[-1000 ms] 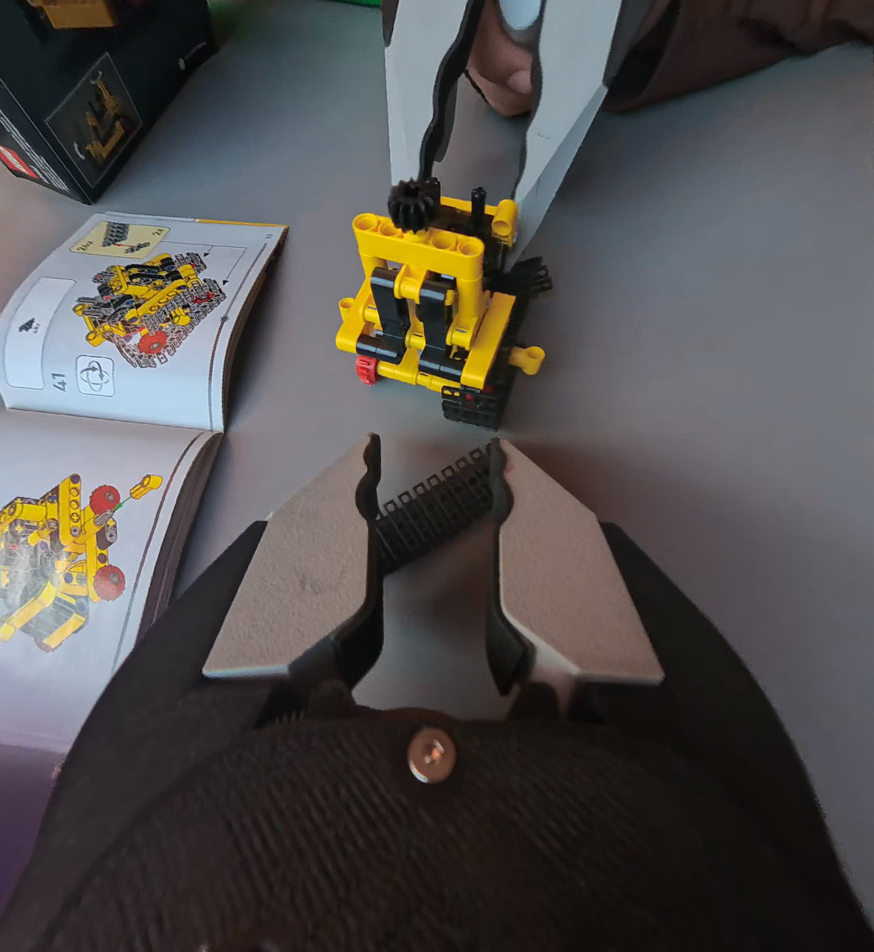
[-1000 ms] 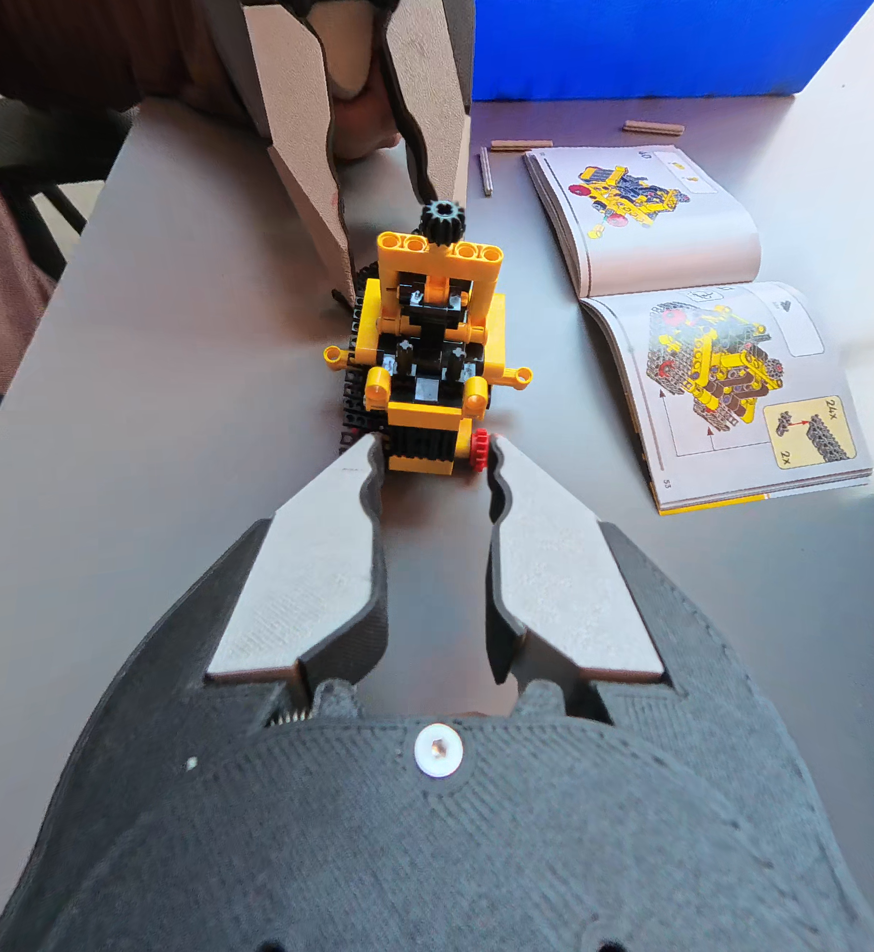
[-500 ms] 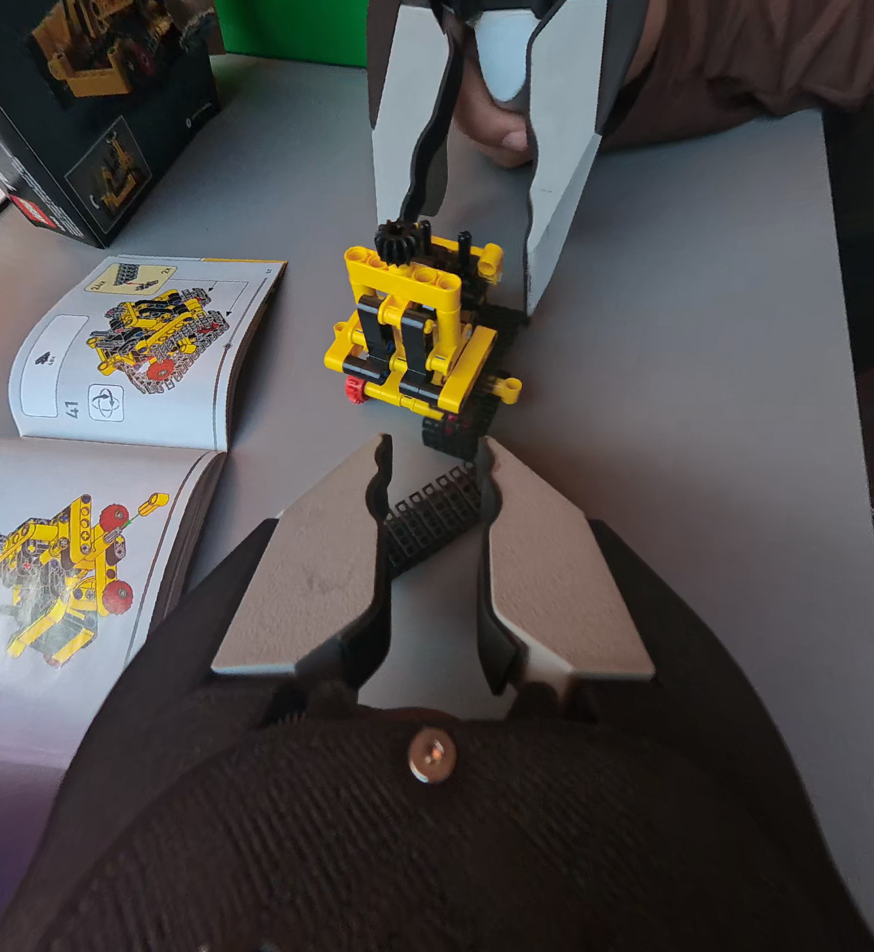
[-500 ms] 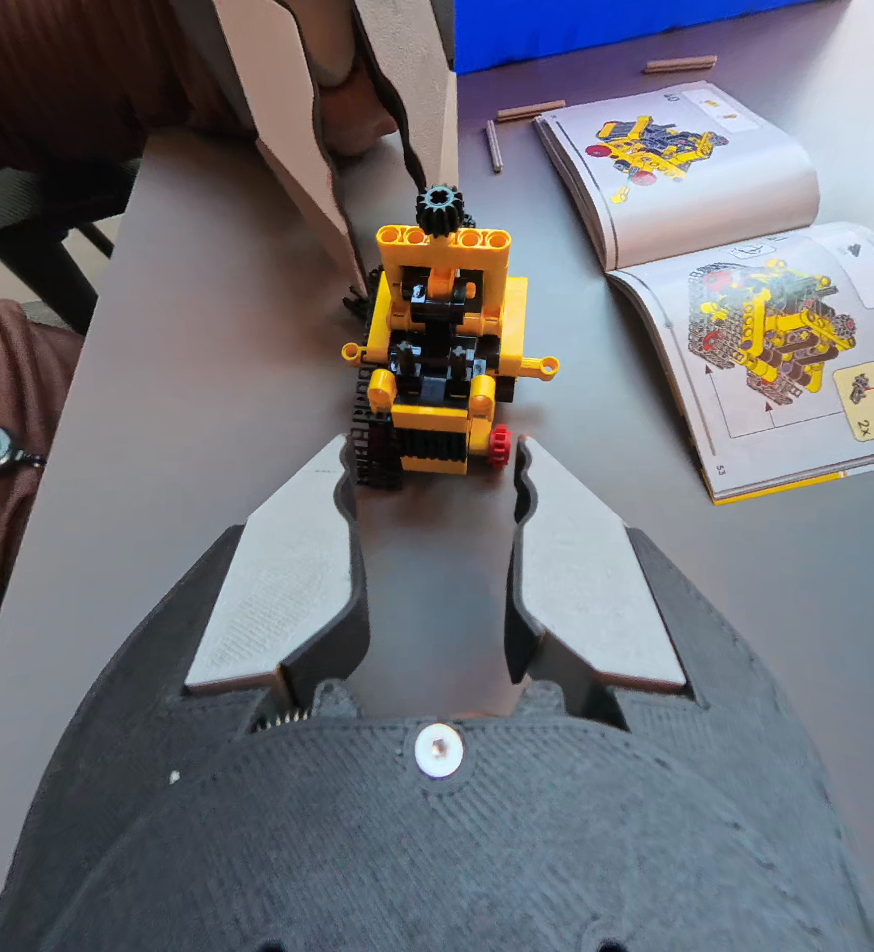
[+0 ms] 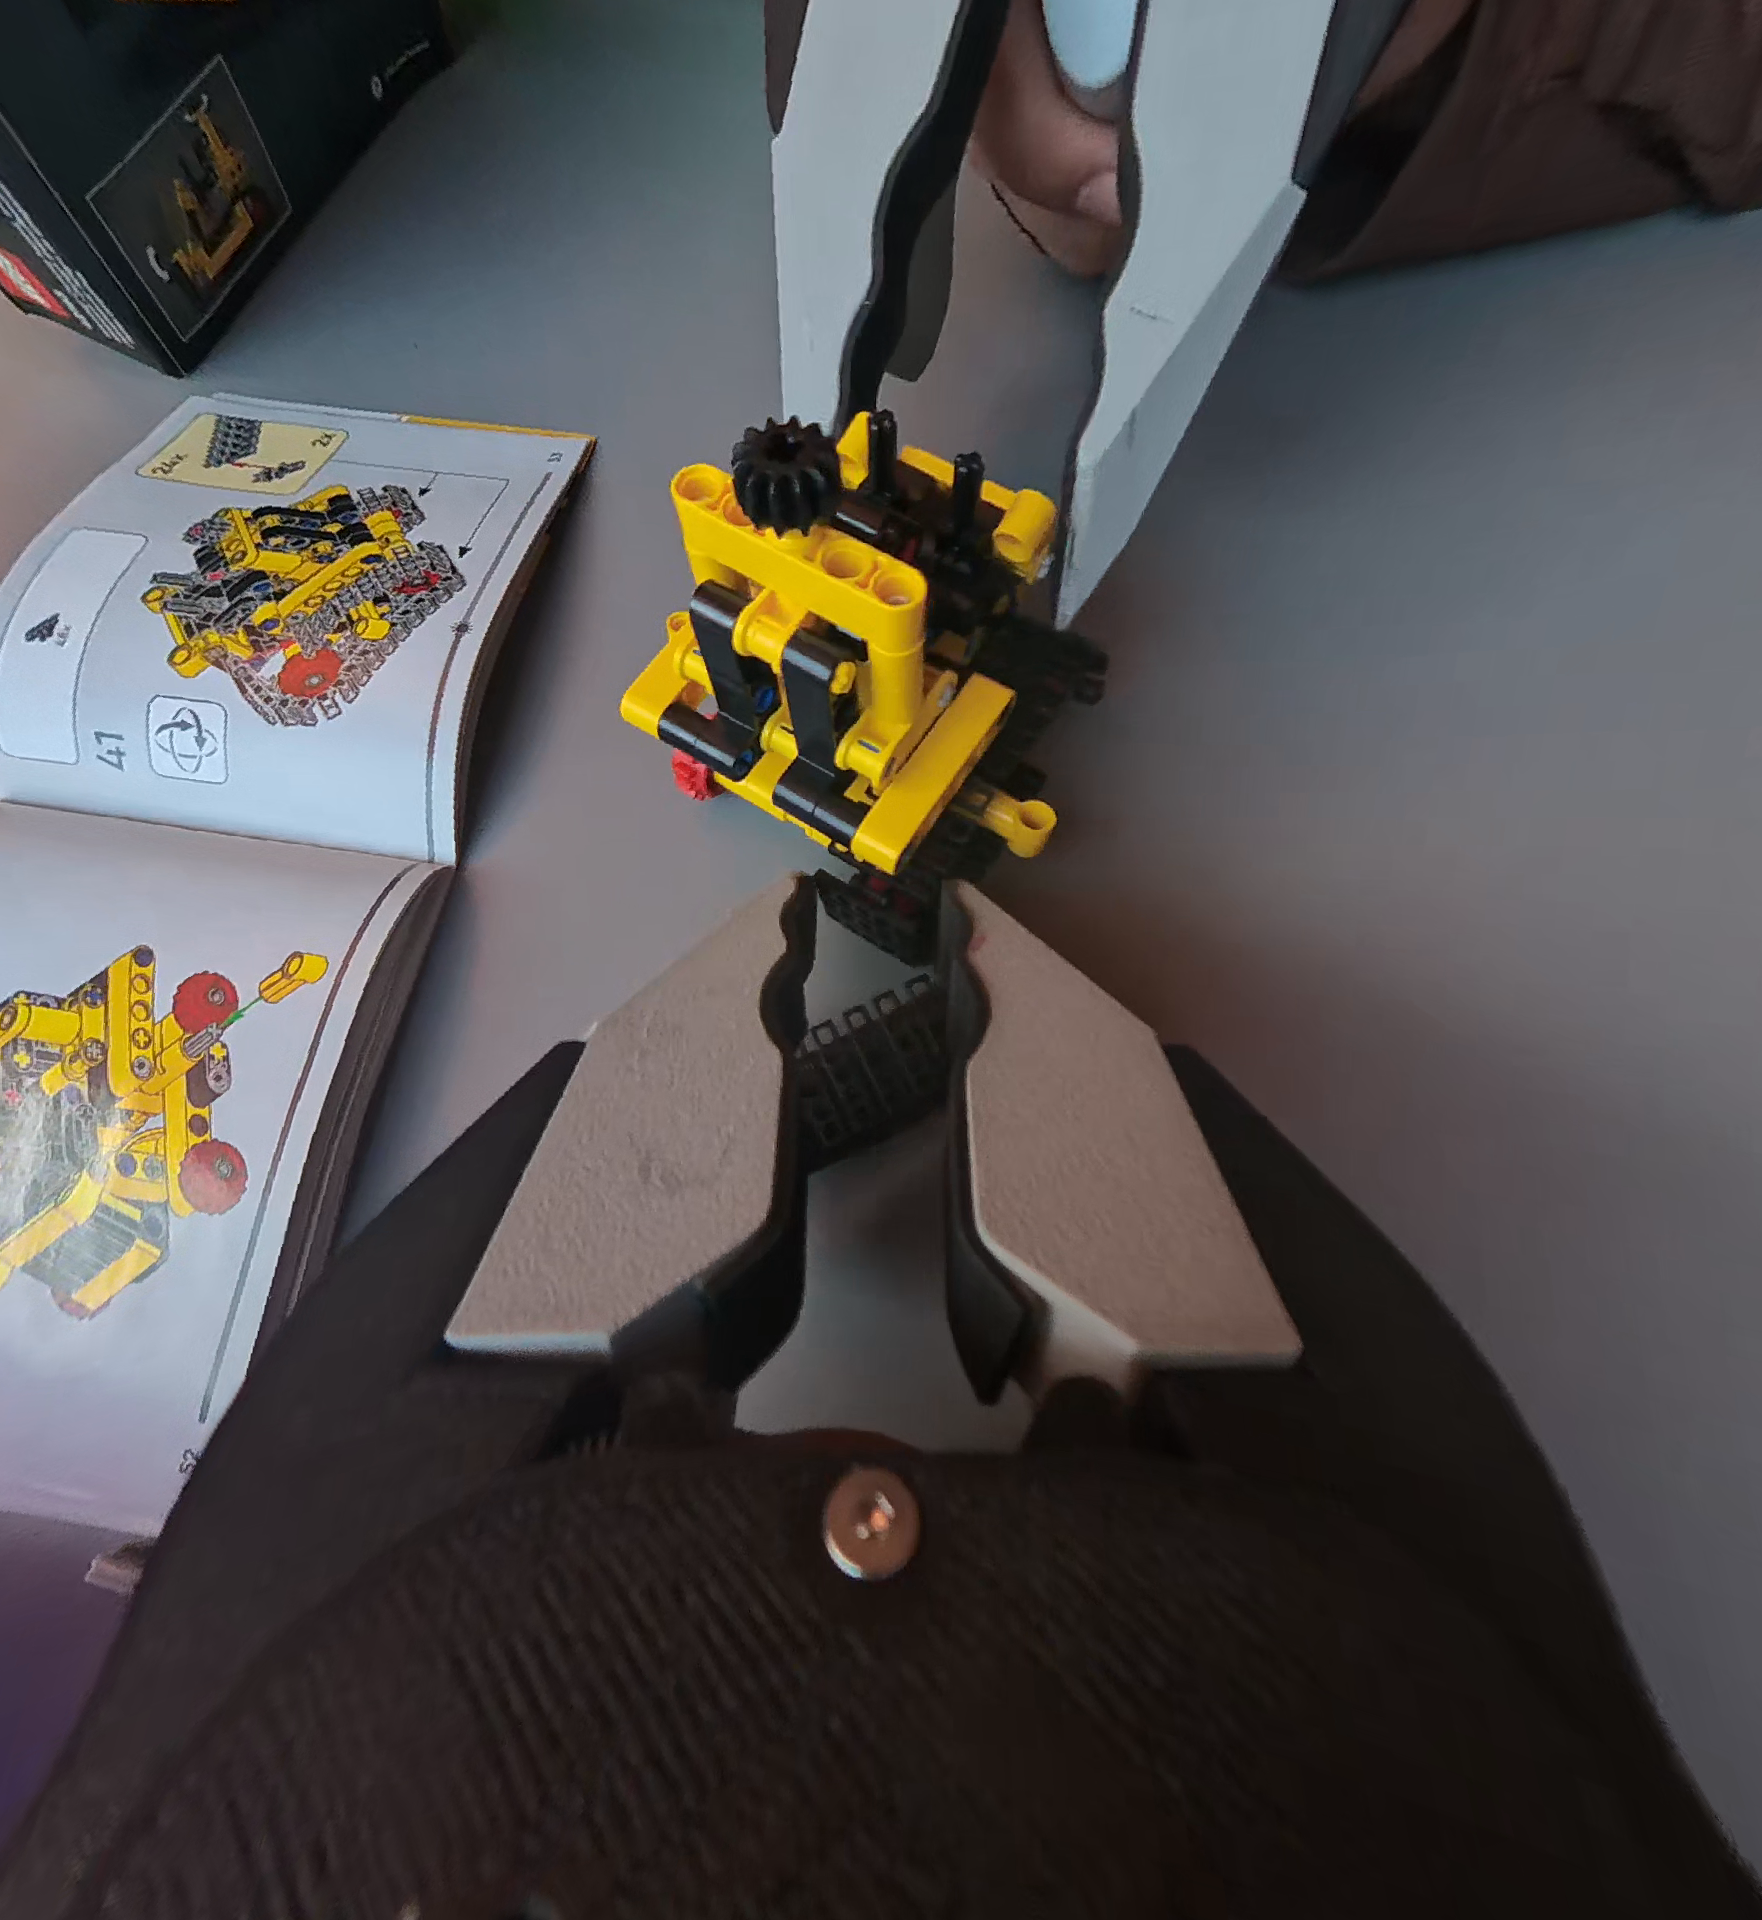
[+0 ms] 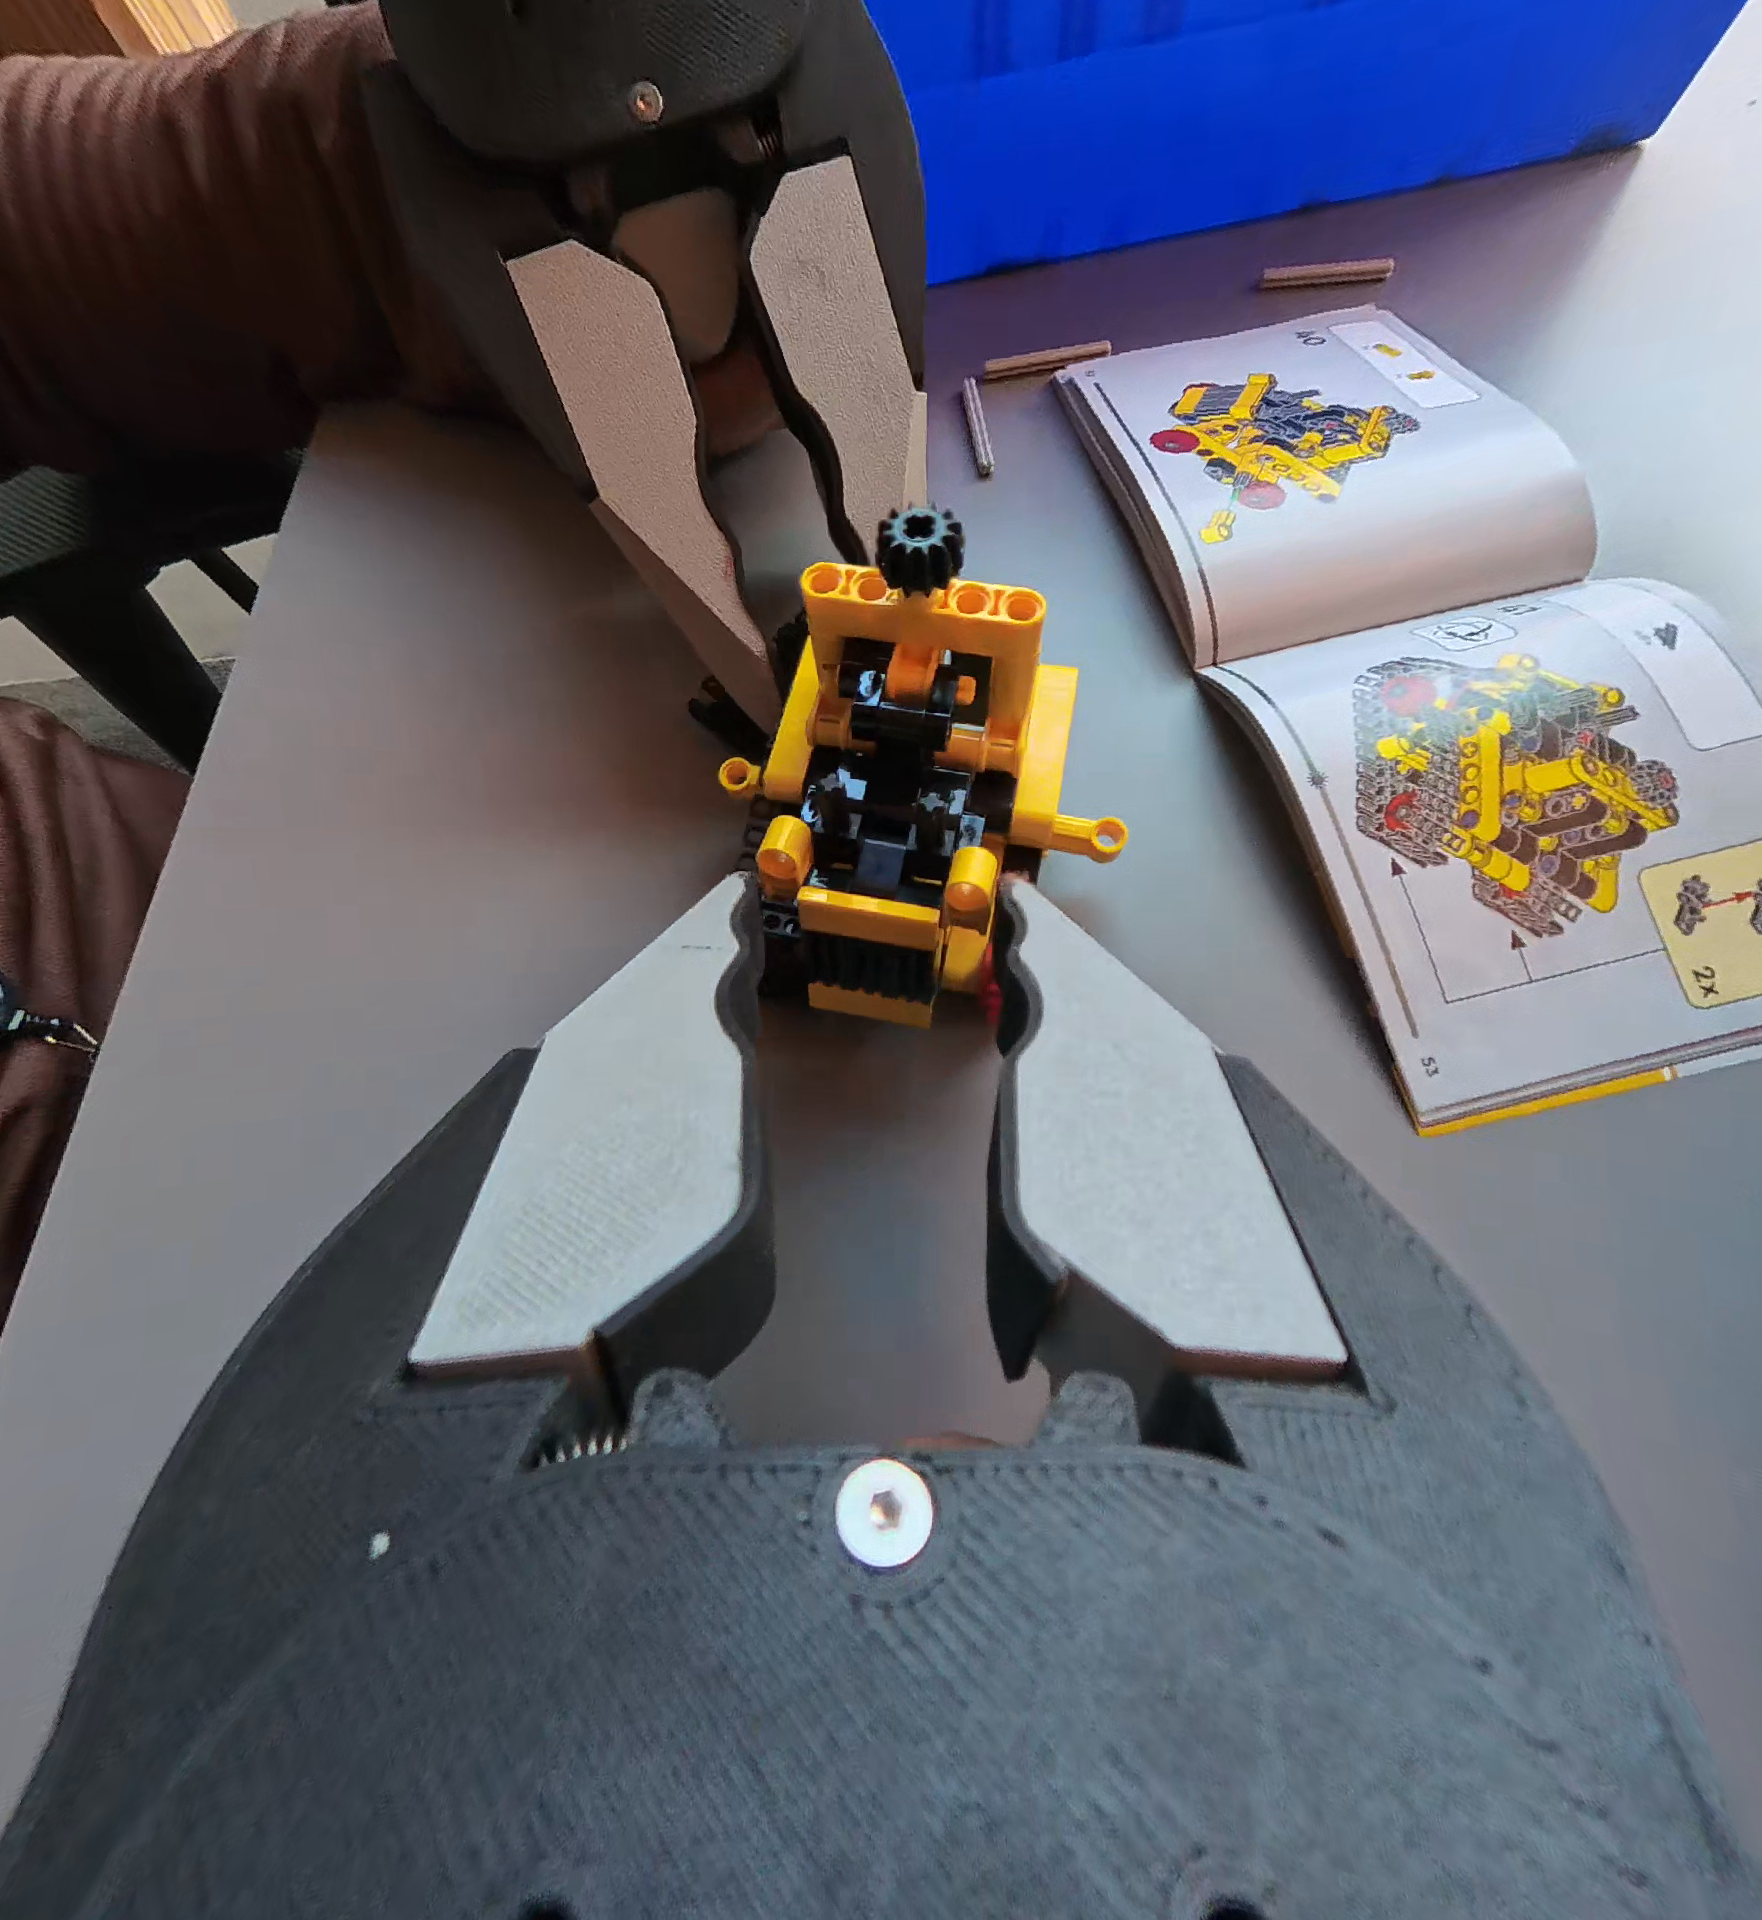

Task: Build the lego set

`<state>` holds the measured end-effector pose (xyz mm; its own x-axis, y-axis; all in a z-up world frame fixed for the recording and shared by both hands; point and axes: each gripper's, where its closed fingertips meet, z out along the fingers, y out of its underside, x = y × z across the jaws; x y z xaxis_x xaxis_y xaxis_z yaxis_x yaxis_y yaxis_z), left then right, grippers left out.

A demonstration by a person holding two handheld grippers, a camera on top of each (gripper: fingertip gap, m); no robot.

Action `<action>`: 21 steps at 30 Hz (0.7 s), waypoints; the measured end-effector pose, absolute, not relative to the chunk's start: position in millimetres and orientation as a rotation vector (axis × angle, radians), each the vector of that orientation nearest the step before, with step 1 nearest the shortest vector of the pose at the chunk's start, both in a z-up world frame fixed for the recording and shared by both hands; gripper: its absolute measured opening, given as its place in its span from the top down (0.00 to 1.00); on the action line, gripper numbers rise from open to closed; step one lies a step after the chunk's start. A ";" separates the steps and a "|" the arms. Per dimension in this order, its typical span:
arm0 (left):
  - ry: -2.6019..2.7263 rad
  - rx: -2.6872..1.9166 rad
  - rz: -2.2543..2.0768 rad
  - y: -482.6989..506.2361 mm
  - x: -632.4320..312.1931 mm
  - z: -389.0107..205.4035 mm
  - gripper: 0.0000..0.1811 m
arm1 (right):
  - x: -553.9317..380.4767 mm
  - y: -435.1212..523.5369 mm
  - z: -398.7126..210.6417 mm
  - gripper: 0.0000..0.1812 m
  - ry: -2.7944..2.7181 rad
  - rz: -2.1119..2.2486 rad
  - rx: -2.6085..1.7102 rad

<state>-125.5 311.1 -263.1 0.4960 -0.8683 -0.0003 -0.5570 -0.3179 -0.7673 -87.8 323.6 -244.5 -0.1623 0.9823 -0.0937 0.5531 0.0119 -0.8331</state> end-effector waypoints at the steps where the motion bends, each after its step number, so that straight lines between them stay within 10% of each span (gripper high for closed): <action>1: 1.165 -2.018 -0.552 311.4 -125.8 -263.3 0.89 | -89.1 323.5 -245.4 0.78 -1.765 1.039 -1.575; 21: 1.034 -2.055 -0.647 316.3 -152.3 -255.9 0.85 | -115.7 325.7 -249.5 0.76 -1.787 0.956 -1.597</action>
<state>-152.3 316.3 -255.9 0.5493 -0.8287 0.1075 -0.4590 -0.4067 -0.7899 -115.7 325.7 -249.5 -0.1393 0.9887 -0.0551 0.5947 0.0391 -0.8030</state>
